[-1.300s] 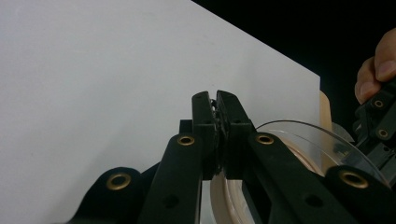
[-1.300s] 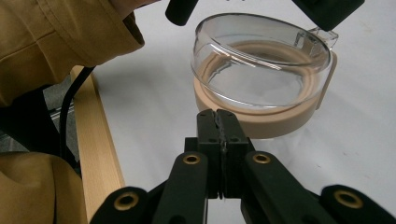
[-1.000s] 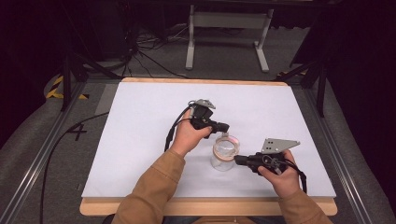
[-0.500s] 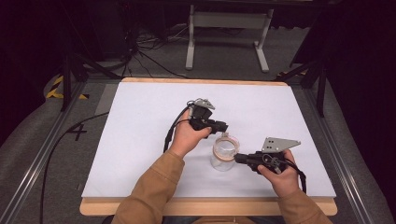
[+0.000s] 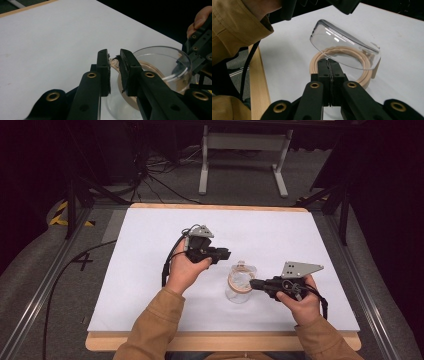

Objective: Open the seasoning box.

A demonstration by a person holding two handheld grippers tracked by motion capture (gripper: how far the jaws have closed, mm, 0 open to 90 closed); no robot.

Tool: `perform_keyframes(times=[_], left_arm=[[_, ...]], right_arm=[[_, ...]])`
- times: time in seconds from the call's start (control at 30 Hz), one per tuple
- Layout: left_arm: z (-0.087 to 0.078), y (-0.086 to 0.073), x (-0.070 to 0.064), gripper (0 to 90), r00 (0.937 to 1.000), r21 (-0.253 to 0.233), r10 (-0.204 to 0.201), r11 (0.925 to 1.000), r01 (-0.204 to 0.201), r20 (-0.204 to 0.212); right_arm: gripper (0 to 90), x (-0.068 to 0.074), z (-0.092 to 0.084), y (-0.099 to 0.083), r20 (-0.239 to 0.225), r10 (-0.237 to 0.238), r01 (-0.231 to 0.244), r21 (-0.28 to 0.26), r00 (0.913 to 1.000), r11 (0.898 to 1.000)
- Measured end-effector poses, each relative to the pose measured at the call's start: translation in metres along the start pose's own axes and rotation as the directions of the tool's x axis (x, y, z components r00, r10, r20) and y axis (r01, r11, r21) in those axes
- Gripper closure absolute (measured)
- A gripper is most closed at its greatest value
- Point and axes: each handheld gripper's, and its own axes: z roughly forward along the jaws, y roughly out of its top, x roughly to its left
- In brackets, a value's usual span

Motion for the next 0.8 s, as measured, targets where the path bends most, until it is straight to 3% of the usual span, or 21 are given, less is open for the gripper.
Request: perform_keyframes(times=[0.43, 0.8], left_arm=[[-0.04, -0.018, 0.0, 77.2, 0.9975, -0.01, -0.038, 0.9993, 0.037, -0.059], [-0.056, -0.032, 0.002, 74.4, 0.9939, 0.006, -0.056, 0.9984, 0.057, -0.095]], right_arm=[[90.0, -0.011, 0.003, 0.016, -0.026, -0.019, 0.018, -0.036, 0.9995, 0.999], [90.0, -0.024, 0.006, 0.024, -0.031, -0.011, 0.009, -0.053, 0.9995, 0.999]])
